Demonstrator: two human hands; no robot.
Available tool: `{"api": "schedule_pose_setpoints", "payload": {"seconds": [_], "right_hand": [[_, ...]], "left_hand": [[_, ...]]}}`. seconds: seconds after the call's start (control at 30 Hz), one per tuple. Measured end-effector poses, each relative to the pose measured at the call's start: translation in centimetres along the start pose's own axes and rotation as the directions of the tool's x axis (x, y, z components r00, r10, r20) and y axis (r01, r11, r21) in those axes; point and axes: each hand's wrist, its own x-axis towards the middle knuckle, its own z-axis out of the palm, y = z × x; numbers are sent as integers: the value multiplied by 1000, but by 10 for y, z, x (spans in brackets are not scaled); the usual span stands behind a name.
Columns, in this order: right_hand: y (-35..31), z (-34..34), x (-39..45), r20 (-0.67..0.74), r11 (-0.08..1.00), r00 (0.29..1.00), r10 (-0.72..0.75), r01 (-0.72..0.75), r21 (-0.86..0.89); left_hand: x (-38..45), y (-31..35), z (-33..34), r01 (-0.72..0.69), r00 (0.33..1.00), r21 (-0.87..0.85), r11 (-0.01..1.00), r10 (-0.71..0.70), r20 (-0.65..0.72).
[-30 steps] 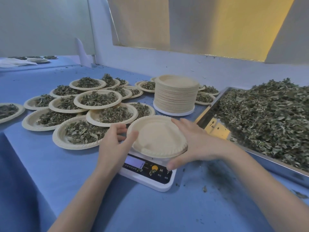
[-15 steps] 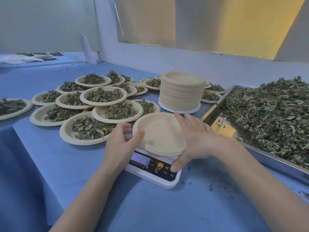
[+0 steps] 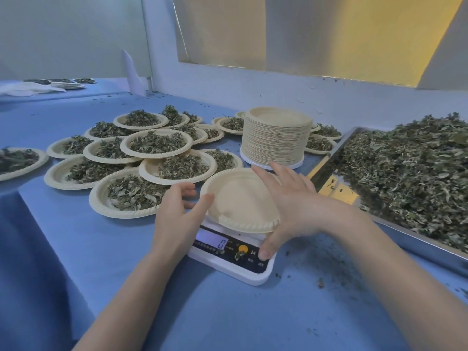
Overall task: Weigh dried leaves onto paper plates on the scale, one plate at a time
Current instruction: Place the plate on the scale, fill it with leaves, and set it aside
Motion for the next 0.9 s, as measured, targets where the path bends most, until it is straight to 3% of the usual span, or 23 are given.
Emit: {"api": "schedule_pose_setpoints", "payload": {"seconds": [0.2,0.33,0.47,0.6,0.77,0.9], "right_hand": [[4,1,-2,2,999,1000,-1,0,37],[7,-4,-13,-45,996,998,-47,50,79],[18,-24,-30,-136,997,990,-24,35,76],[43,-40,-54,-201,995,979,24,-4,99],[96,-45,-80,-230,987,962,149,-128,101],[153,-34,-99,-173,960,950,260,-234,154]], "left_hand": [[-2,7,-1,-70,994,12,998,70,-89],[-6,36,3,-266,951,109,958,279,-130],[-11,77,39,-438,899,197,877,431,79],[-18,112,94,-544,822,133,829,493,286],[-25,138,160,-562,765,97,822,471,439],[-33,152,221,-594,710,143,792,432,556]]}}
